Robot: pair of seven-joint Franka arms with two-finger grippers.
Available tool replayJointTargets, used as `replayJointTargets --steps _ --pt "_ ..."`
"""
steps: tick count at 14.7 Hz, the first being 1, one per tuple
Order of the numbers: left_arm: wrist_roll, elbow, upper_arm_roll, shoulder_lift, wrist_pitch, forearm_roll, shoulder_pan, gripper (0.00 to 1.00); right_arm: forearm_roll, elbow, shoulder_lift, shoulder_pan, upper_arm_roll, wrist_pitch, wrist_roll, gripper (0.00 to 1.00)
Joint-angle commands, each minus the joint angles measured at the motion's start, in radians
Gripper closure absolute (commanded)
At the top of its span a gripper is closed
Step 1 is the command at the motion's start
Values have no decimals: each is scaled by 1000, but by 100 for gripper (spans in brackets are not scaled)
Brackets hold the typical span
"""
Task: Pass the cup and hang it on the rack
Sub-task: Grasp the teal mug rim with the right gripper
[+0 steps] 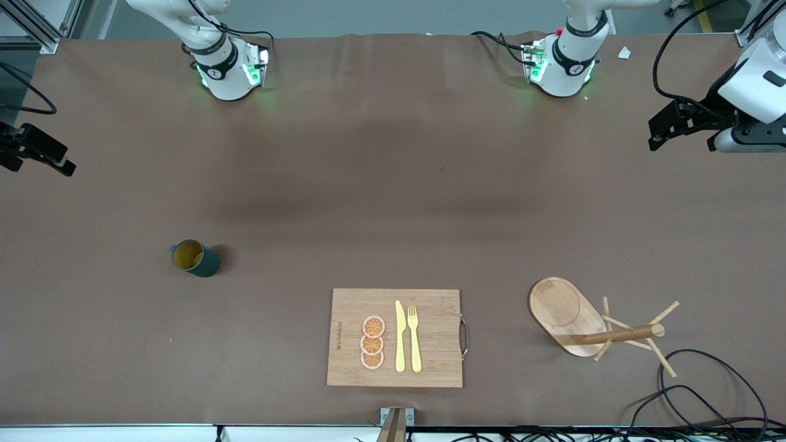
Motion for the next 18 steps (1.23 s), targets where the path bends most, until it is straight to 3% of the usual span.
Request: replayJointTargets --steps 1,6,11,18 --pt "20 25 0 10 -16 1 4 0 -8 -20 -22 -18 14 -1 -14 0" --pt "20 25 1 10 -16 -2 6 0 -4 -25 5 -13 17 1 -11 0" --pt "20 25 1 12 -16 -3 4 0 -5 -30 181 80 17 82 12 0" --pt "15 25 0 16 -16 1 -2 0 7 -51 444 71 15 203 181 0"
